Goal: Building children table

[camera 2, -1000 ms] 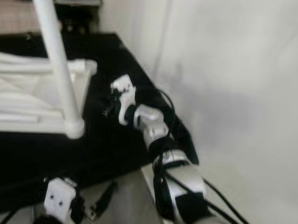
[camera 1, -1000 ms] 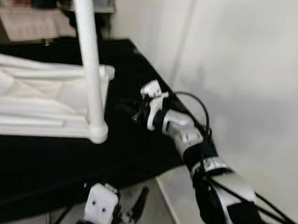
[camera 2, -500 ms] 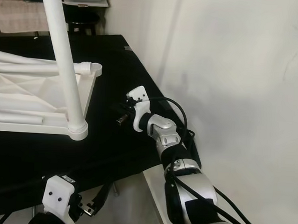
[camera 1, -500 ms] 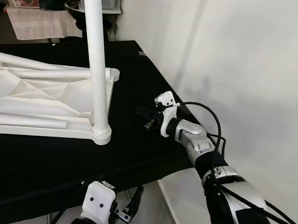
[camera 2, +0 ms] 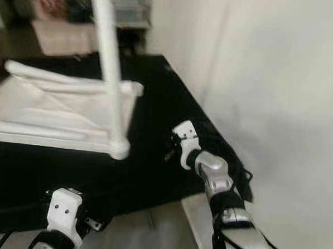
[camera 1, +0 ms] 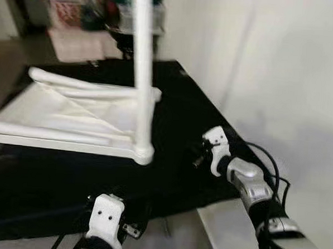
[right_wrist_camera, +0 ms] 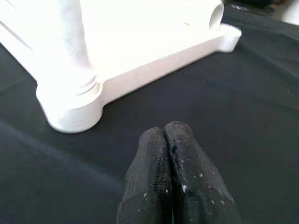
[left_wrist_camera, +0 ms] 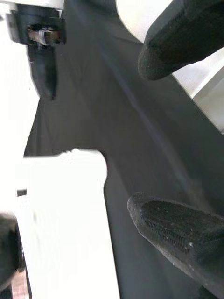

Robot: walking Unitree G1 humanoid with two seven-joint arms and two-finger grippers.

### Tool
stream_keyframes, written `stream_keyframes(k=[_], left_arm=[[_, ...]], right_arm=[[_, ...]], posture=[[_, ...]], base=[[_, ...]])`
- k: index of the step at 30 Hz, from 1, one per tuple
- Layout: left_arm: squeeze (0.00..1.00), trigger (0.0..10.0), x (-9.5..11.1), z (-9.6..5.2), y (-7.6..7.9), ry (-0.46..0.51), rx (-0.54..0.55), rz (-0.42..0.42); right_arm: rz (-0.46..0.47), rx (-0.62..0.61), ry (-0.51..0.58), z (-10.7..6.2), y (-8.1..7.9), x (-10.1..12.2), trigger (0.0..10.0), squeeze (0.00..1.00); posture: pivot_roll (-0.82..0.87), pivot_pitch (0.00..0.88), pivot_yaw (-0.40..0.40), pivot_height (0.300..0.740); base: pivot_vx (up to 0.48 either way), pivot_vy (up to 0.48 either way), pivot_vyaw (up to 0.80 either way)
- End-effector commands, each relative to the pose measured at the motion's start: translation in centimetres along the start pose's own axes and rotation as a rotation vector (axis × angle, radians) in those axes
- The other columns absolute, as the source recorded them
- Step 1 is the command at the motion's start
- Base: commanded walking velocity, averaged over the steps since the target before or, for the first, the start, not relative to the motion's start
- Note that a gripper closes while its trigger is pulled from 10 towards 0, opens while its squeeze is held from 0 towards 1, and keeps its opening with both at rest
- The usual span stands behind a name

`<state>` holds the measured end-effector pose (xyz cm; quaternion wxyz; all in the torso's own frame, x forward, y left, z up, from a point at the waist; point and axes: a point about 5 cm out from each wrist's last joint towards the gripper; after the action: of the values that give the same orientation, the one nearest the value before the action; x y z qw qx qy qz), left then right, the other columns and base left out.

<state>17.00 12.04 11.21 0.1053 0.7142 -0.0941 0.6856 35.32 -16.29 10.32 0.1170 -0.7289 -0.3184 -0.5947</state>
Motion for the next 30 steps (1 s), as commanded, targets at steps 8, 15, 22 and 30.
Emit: stream_keyframes(k=[8, 15, 22, 30], left_arm=[[0.00, 10.0, -0.4, 0.1, -0.4, -0.032, -0.012, 0.021], [0.00, 10.0, -0.5, 0.1, -0.3, -0.032, -0.020, 0.019], [0.00, 10.0, -0.4, 0.1, -0.3, -0.029, -0.024, 0.018], [0.00, 10.0, -0.3, 0.1, -0.1, -0.026, -0.035, 0.014]], right_arm=[[-0.043, -0.052, -0.116, -1.4, 1.1, -1.2, 10.0, 0.00], [-0.057, -0.074, -0.130, -1.6, 1.8, -0.8, 10.0, 0.00], [0.021, -0.024, -0.022, -1.1, 1.1, 0.6, 10.0, 1.00], [0.020, 0.125, 0.117, 0.2, 0.0, 3.4, 10.0, 1.00]], posture=[[-0.05, 0.000, -0.087, 0.740], [-0.05, 0.000, -0.087, 0.740], [-0.06, 0.000, -0.087, 0.740], [-0.05, 0.005, -0.086, 0.740]], base=[[0.000, 0.180, 0.00], [0.000, 0.000, 0.00], [0.000, 0.000, 0.00], [0.000, 0.000, 0.00]])
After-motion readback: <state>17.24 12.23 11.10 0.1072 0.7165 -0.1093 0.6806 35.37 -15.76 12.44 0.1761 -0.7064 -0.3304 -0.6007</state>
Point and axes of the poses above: a point about 5 cm out from each wrist's last joint towards the gripper, its own z axis pointing out of the wrist towards the gripper, its own x axis along the axis of the wrist's last joint, y = z × x, and after that the axes turned 3 degrees about -z, right-handed
